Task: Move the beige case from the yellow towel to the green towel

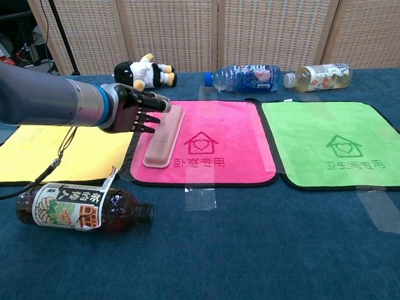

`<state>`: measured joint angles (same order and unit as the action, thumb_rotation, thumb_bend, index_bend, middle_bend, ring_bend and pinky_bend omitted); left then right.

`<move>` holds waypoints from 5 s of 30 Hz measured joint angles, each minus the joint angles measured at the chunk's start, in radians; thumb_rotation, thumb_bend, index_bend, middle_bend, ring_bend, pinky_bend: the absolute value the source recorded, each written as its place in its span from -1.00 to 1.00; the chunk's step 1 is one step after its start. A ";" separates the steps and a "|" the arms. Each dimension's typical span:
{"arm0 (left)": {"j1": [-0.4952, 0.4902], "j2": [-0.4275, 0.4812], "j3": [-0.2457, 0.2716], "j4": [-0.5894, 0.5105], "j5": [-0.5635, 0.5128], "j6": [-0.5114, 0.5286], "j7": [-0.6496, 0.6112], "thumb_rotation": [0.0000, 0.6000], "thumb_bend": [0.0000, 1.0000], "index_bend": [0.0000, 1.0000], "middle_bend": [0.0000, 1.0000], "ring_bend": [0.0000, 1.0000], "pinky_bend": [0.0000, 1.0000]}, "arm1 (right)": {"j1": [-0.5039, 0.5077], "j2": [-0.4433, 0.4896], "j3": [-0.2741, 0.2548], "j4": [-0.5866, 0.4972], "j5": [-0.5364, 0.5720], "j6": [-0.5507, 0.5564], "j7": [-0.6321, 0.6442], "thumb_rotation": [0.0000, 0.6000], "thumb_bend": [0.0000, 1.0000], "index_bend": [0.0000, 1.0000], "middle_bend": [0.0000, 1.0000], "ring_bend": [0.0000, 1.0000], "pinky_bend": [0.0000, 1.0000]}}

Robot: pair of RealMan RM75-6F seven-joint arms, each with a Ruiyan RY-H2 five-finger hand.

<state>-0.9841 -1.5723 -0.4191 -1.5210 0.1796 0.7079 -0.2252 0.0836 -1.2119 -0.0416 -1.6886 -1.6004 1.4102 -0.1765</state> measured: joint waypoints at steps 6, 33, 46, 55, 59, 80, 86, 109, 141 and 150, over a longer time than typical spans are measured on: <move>-0.011 -0.027 -0.008 0.010 0.005 0.007 0.010 1.00 0.14 -1.00 -1.00 -1.00 -0.96 | 0.000 0.001 0.001 0.000 0.002 0.000 0.002 1.00 -0.31 -0.86 -1.00 -1.00 -1.00; -0.080 -0.114 -0.041 0.074 -0.024 0.002 0.071 1.00 0.13 -1.00 -1.00 -1.00 -0.96 | 0.002 0.001 0.005 0.009 0.019 -0.010 0.010 1.00 -0.31 -0.86 -1.00 -1.00 -1.00; -0.104 -0.165 -0.065 0.112 -0.010 0.002 0.080 1.00 0.13 -1.00 -1.00 -1.00 -0.96 | 0.002 0.002 0.004 0.009 0.016 -0.008 0.010 1.00 -0.31 -0.86 -1.00 -1.00 -1.00; -0.106 -0.178 -0.076 0.112 0.017 0.004 0.082 1.00 0.12 -1.00 -1.00 -1.00 -0.96 | 0.000 0.004 0.004 0.007 0.013 -0.003 0.011 1.00 -0.31 -0.86 -1.00 -1.00 -1.00; -0.095 -0.162 -0.074 0.093 0.025 0.016 0.087 1.00 0.13 -1.00 -1.00 -1.00 -0.96 | -0.001 0.007 0.005 0.007 0.012 0.002 0.015 1.00 -0.31 -0.86 -1.00 -1.00 -1.00; 0.130 0.242 0.160 -0.224 0.560 0.311 0.349 1.00 -0.22 -1.00 -1.00 -1.00 -0.96 | -0.006 0.007 -0.013 -0.018 -0.040 0.019 -0.007 1.00 -0.31 -0.86 -1.00 -1.00 -1.00; 0.211 0.315 0.291 -0.277 0.763 0.435 0.473 1.00 -0.33 -1.00 -1.00 -1.00 -0.96 | -0.011 0.013 -0.016 -0.027 -0.056 0.038 -0.003 1.00 -0.32 -0.86 -1.00 -1.00 -1.00; 0.678 0.466 0.723 -0.524 1.261 0.812 0.727 1.00 -0.40 -1.00 -1.00 -1.00 -0.96 | -0.049 0.044 0.000 -0.051 -0.120 0.160 0.034 1.00 -0.33 -0.86 -1.00 -1.00 -1.00; 0.793 0.459 0.646 -0.499 1.322 0.716 0.732 1.00 -0.39 -1.00 -1.00 -1.00 -0.96 | 0.030 0.035 0.023 -0.114 -0.182 0.031 -0.132 1.00 -0.28 -0.74 -0.97 -1.00 -1.00; 0.791 0.442 0.621 -0.480 1.285 0.655 0.732 1.00 -0.39 -1.00 -1.00 -1.00 -0.96 | 0.156 0.004 0.105 -0.177 -0.131 -0.160 -0.390 1.00 -0.28 -0.74 -0.97 -1.00 -1.00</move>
<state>-0.1928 -1.1308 0.2022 -2.0006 1.4643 1.3626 0.5073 0.2396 -1.2078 0.0632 -1.8654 -1.7313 1.2504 -0.5665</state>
